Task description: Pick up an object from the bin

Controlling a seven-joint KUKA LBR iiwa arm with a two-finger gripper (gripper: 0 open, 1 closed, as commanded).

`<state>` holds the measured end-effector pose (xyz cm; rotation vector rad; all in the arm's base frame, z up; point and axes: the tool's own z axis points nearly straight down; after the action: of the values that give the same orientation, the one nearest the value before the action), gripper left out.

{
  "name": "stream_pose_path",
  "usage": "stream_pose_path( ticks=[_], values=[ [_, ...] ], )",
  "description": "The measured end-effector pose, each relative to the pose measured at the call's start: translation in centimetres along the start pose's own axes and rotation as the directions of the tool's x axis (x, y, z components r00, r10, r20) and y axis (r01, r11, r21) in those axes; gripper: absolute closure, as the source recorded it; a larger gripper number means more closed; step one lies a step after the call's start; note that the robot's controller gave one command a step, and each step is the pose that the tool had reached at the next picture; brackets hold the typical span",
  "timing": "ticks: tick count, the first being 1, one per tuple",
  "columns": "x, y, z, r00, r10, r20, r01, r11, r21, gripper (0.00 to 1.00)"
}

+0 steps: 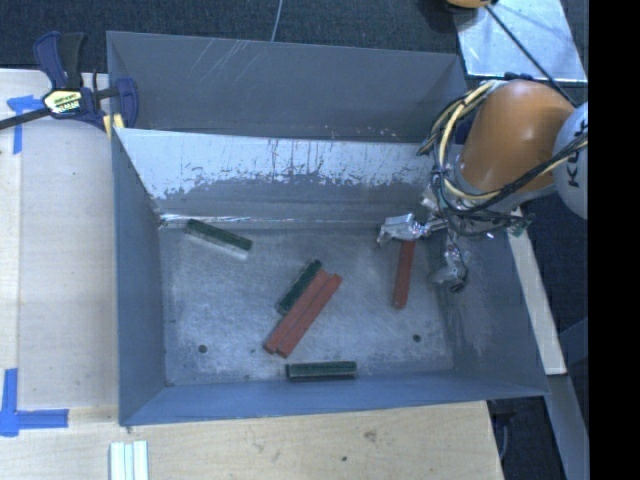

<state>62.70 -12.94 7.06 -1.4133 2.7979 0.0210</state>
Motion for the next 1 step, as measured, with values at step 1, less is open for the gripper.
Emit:
stream_pose_path(
  ticks=[1],
  values=[
    [-1.93, 1.40, -0.06, 0.979, -0.203, -0.014, 0.203, 0.979, 0.006, 1.00]
  ],
)
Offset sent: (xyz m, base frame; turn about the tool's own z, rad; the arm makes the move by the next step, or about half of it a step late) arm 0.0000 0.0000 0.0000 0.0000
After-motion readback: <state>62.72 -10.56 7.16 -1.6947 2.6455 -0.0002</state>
